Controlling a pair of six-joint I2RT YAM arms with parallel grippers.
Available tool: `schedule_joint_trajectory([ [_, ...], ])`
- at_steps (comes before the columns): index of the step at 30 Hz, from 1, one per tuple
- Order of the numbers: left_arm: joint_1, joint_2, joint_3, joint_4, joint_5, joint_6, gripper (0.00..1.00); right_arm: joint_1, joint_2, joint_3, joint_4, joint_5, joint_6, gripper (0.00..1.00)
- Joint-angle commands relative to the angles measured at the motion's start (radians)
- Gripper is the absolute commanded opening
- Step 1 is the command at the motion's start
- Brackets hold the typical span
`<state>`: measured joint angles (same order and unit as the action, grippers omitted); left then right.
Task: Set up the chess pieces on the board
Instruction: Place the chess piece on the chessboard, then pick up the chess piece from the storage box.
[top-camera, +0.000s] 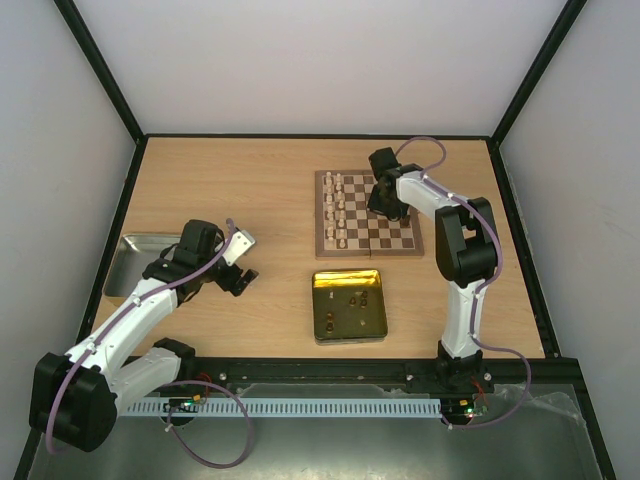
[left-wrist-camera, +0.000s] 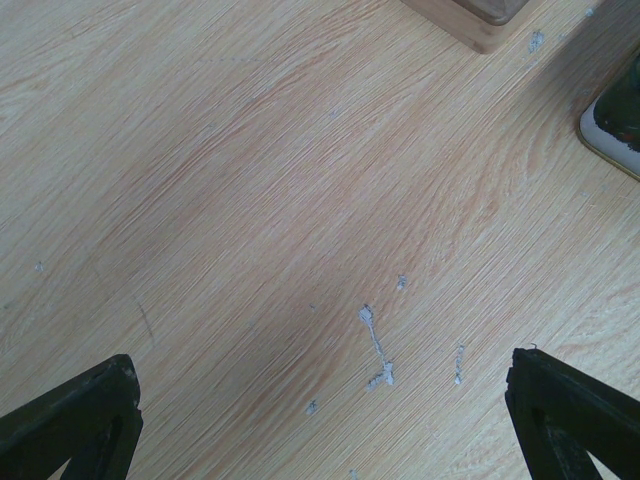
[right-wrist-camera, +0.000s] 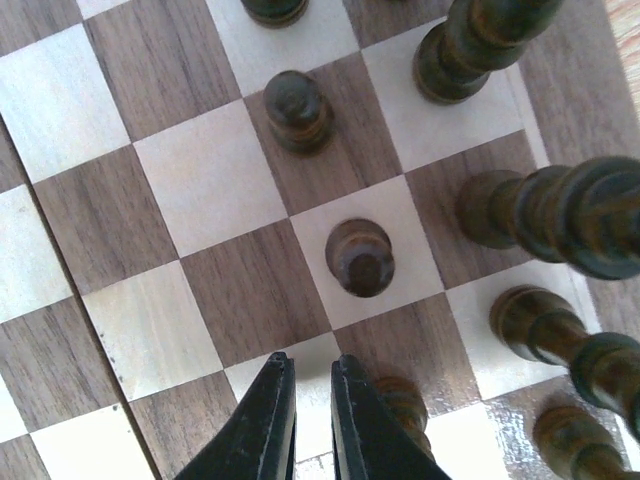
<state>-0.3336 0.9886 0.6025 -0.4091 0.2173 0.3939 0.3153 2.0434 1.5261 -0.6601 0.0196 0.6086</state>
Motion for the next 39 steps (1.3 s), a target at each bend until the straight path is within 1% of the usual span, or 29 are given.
schedule_joint_trajectory([
  [1,-0.006,-0.012,-0.014,0.005,0.008,0.002,0.99,0.013,-0.014,-0.015,0.015,-0.026,-0.014,0.11],
  [6,-0.007,-0.012,-0.015,0.005,0.006,0.001,0.99,0.032,-0.046,-0.018,0.005,-0.033,-0.012,0.11],
  [11,-0.006,-0.012,-0.015,0.007,0.002,0.0,0.99,0.11,-0.196,-0.09,-0.023,0.004,0.001,0.1],
  [16,-0.008,-0.009,-0.014,0.005,0.004,0.0,0.99,0.242,-0.415,-0.248,-0.076,0.061,0.044,0.11],
  [19,-0.007,-0.009,-0.015,0.007,0.003,-0.001,0.99,0.297,-0.545,-0.401,-0.089,0.029,0.093,0.12],
  [24,-0.01,-0.007,-0.014,0.006,0.003,0.0,0.99,0.389,-0.693,-0.575,-0.124,-0.015,0.158,0.16],
  [29,-0.015,-0.002,-0.014,0.005,0.0,0.0,0.99,0.408,-0.739,-0.642,-0.112,-0.065,0.166,0.18],
  [35,-0.015,-0.01,-0.016,0.008,-0.006,-0.003,0.99,0.416,-0.719,-0.672,-0.071,-0.121,0.164,0.18],
  [39,-0.015,-0.006,-0.017,0.008,-0.007,-0.004,0.99,0.456,-0.694,-0.691,-0.055,-0.136,0.169,0.2],
])
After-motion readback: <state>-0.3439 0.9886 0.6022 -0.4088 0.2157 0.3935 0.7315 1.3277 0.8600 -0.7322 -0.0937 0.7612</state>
